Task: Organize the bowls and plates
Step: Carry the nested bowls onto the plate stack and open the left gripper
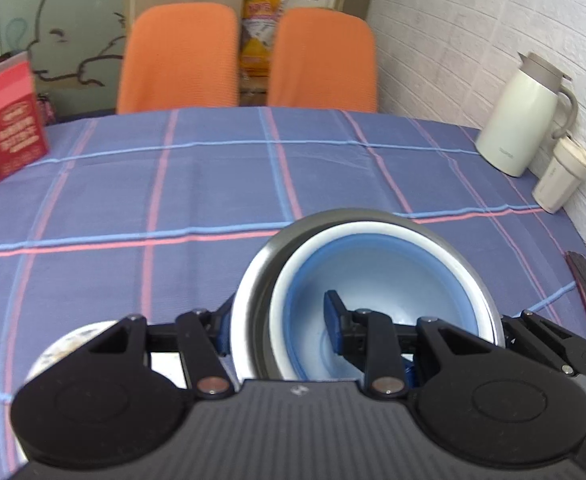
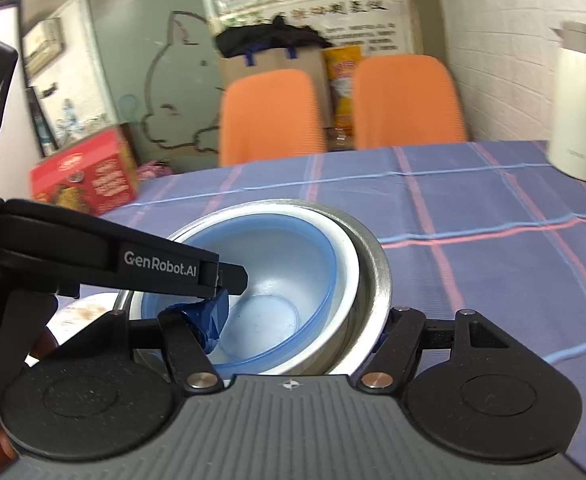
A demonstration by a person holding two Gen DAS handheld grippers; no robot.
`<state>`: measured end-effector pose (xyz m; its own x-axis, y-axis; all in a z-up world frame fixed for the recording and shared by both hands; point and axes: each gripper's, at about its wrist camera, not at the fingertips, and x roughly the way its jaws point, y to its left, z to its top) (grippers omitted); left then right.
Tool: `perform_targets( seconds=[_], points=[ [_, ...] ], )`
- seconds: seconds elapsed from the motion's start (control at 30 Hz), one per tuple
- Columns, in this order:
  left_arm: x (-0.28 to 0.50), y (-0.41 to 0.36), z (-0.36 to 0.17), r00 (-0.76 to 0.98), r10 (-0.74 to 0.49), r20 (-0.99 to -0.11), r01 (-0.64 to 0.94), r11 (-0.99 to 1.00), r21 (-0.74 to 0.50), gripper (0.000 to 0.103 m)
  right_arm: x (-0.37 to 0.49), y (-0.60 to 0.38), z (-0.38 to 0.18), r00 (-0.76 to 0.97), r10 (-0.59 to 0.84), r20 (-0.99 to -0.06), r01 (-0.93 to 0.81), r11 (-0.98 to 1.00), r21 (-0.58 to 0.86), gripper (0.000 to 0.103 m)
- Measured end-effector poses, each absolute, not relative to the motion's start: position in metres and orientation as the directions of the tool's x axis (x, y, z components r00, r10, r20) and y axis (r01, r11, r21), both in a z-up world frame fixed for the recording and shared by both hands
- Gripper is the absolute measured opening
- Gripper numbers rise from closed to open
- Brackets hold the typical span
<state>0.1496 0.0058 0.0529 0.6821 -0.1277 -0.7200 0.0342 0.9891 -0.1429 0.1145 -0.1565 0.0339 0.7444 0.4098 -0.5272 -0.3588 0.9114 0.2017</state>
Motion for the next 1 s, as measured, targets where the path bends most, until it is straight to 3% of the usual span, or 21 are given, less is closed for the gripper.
perform_targets(
  seconds=[0.37,1.0],
  points=[
    [0.082,0.103,0.044,0.673,0.017,-0.740,-0.147,0.983,-0.111,0.029,0.083,-0.070,0.027,0.631,0.572,-0.525,-0.532,0.811,0.245,0.054],
    [0.079,0.127,0.008,0.663,-0.016,-0.749,-0.155,0.975,-0.158,0.029,0.071,-0.037,0.004,0.580,0.552,-0.599,-0.542,0.811,0.221,0.055]
  ],
)
